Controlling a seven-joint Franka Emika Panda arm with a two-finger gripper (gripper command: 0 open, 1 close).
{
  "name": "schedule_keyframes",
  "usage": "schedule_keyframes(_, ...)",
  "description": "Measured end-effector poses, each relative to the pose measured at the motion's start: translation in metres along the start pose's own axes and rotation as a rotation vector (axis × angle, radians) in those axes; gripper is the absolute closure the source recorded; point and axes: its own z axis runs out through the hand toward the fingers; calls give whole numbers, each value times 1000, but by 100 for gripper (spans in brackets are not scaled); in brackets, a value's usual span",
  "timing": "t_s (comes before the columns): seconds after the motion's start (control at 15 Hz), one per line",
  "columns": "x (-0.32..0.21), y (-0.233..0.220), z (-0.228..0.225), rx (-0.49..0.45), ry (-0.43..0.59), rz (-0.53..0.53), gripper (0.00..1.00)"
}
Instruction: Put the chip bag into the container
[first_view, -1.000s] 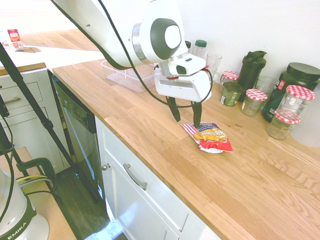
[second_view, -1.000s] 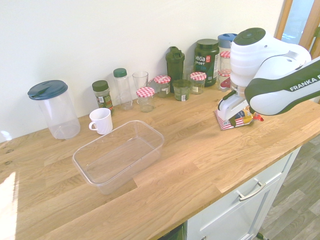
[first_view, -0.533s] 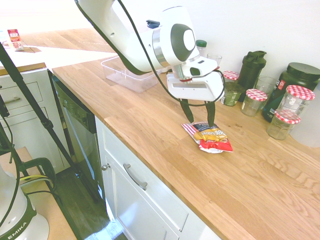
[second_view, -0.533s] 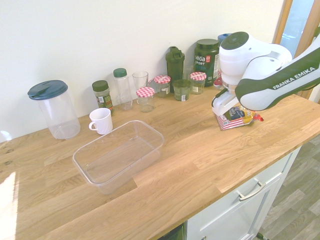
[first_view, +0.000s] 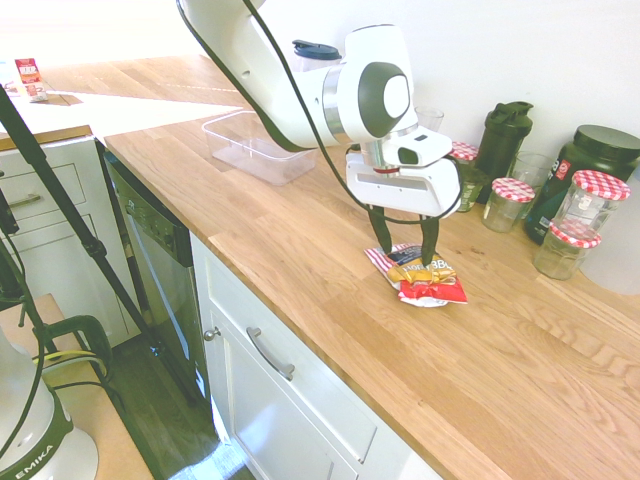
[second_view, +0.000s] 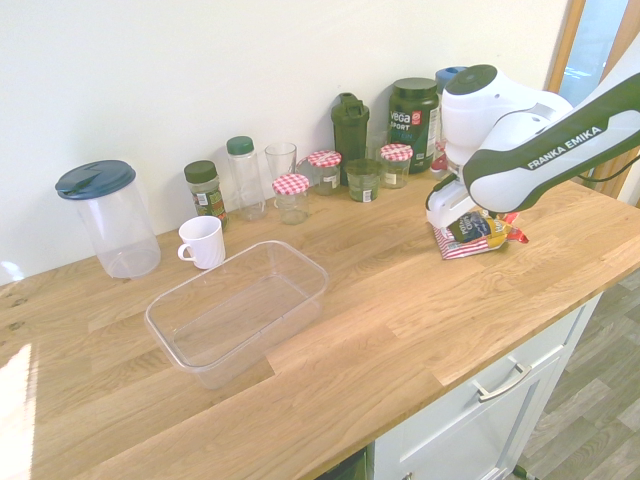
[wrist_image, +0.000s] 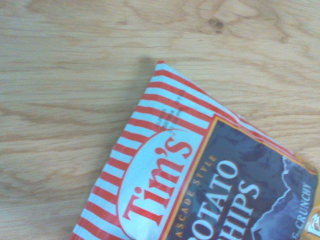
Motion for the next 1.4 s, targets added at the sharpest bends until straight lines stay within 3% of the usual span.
schedule_keyframes(1.4, 24, 17, 12, 10, -78, 19, 100)
